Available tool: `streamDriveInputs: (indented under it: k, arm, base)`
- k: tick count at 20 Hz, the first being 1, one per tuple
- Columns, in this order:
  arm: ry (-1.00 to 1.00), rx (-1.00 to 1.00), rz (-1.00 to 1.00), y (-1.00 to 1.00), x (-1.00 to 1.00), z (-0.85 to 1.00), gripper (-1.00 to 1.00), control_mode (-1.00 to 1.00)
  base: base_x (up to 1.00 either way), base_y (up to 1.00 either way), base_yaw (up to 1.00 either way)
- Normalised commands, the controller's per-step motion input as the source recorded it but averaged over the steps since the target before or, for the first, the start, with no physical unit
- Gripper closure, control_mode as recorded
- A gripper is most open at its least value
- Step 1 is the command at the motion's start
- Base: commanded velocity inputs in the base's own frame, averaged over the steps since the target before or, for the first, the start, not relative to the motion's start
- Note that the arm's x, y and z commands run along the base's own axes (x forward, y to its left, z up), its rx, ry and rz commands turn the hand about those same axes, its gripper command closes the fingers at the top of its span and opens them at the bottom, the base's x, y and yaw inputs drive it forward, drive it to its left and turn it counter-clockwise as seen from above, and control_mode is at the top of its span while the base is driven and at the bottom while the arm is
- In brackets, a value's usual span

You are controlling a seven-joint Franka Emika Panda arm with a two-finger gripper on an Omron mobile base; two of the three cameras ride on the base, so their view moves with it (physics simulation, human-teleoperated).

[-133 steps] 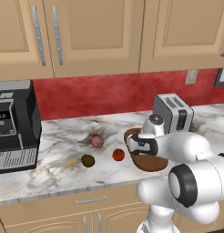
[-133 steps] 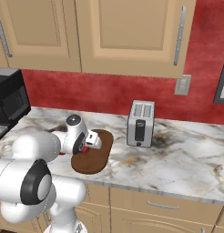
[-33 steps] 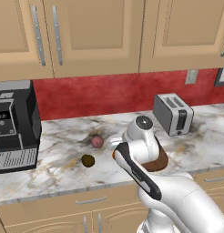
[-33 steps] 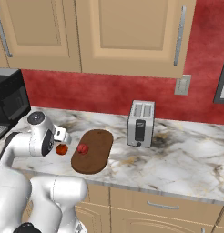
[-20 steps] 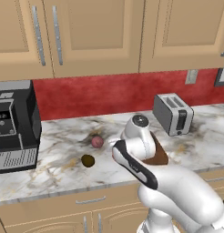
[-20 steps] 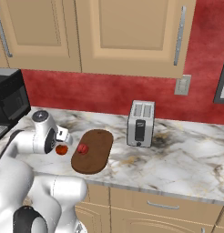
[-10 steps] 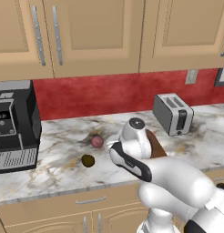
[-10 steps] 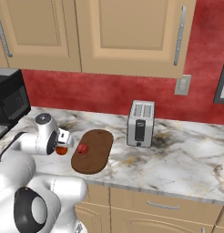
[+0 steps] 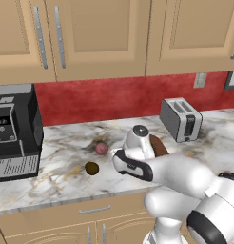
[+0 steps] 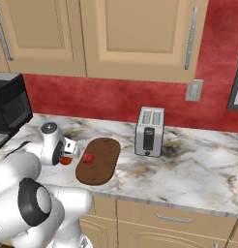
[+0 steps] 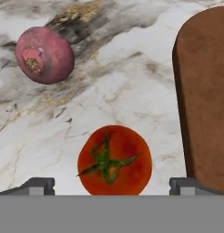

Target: Place the avocado, onion, tomato, and bell pepper on the cutting board.

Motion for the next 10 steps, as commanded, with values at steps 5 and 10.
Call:
streamDriveInputs:
  k: [5, 10]
  arm:
    - [0.00, 0.00, 0.00, 0.00, 0.07, -0.18, -1.00, -1.00]
    - [0.00, 0.00, 0.00, 0.00, 0.07, -0.18, -1.00, -1.00]
  base:
    - [0.00, 0.00, 0.00]
    - [0.00, 0.00, 0.00]
